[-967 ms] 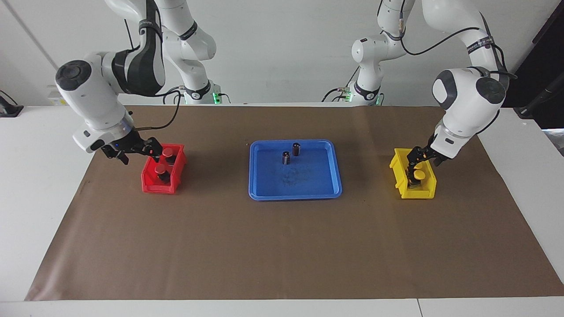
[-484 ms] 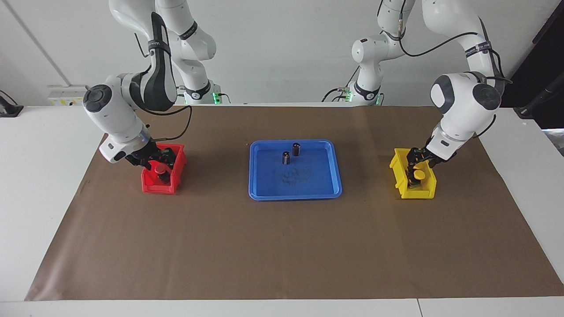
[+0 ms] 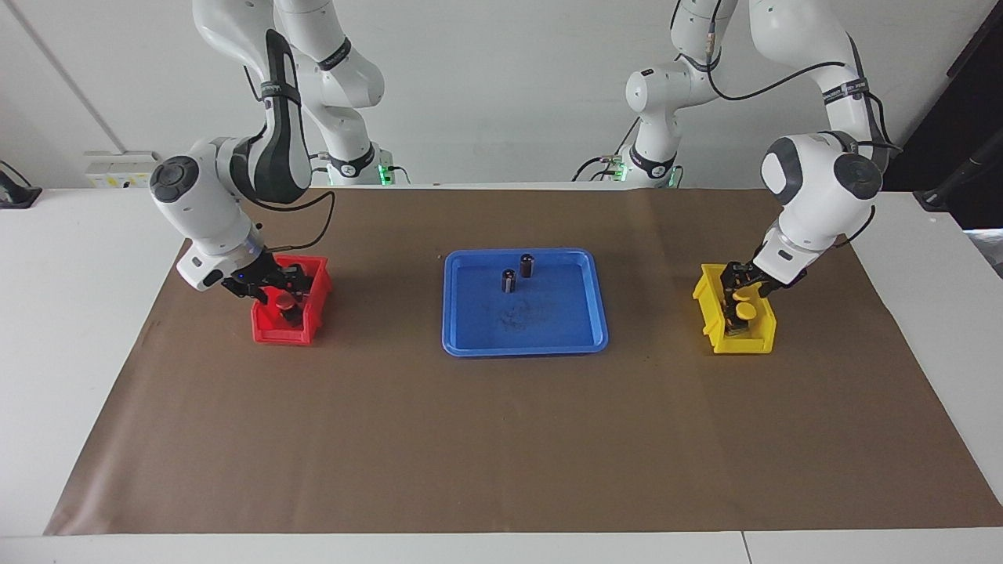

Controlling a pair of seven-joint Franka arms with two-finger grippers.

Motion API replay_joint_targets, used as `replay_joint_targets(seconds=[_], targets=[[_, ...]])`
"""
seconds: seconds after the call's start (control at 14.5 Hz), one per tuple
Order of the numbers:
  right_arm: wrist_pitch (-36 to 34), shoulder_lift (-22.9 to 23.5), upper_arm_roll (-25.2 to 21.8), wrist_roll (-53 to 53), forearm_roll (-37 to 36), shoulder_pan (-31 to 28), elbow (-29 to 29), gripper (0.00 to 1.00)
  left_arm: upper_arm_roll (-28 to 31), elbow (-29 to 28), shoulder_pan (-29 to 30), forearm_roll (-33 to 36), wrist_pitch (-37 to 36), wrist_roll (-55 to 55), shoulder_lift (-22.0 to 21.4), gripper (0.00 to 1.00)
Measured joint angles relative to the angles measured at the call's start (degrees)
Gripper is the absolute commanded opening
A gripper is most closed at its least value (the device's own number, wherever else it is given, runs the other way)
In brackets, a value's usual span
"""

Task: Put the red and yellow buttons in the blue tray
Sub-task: 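Grasp a yellow button with the left gripper while the right gripper grasps red, then drop the red button in the tray while the left gripper brings yellow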

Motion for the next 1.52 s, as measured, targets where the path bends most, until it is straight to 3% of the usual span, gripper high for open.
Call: replay_joint_targets(seconds=[0.41, 0.62, 0.69, 0.97, 1.17, 1.24, 1.31, 1.45, 1.52], targets=[[2.5, -0.05, 0.09, -0.24, 0.0, 0.01, -1.69, 0.49, -0.01, -1.71, 0.0, 0.0, 1.08, 0.06, -0.81, 0.73], [2.79, -0.05, 0.08, -1.84, 0.0, 0.0, -1.9, 0.2, -0.01, -1.98, 0.0, 0.0, 2.59, 0.07, -0.85, 0.69], [2.82, -0.05, 0.08, -1.88, 0.0, 0.0, -1.9, 0.15, -0.01, -2.12, 0.0, 0.0, 2.76, 0.09, -0.85, 0.68], [2.24, -0.03, 0.14, -2.02, -0.03, 0.22, -1.11, 0.13, -0.01, -2.62, 0.0, 0.0, 3.16, 0.12, -0.88, 0.7], [-7.5, 0.18, 0.19, -2.07, -0.97, 1.82, 7.41, 0.13, -0.01, -3.68, 0.0, 0.0, 3.5, 0.2, -1.3, 0.7], [-12.58, 0.48, 0.2, -1.8, -0.99, 2.9, 12.52, 0.13, -0.01, -4.01, 0.0, 0.0, 3.61, 0.24, -1.48, 0.67], [-17.51, 1.17, 0.25, -0.31, -0.97, 4.26, 18.06, 0.13, -0.01, -4.19, 0.0, 0.0, 3.68, 0.3, -1.58, 0.57], [-23.7, 3.9, 0.39, 7.21, -0.93, 9.24, 28.08, 0.1, -0.01, -4.33, 0.0, 0.0, 3.75, 0.96, -1.66, 0.25], [-24.24, 5.54, 0.52, 12.44, -0.82, 12.7, 31.35, 0.08, -0.01, -4.35, 0.0, 0.0, 3.77, 1.65, -1.67, 0.2]])
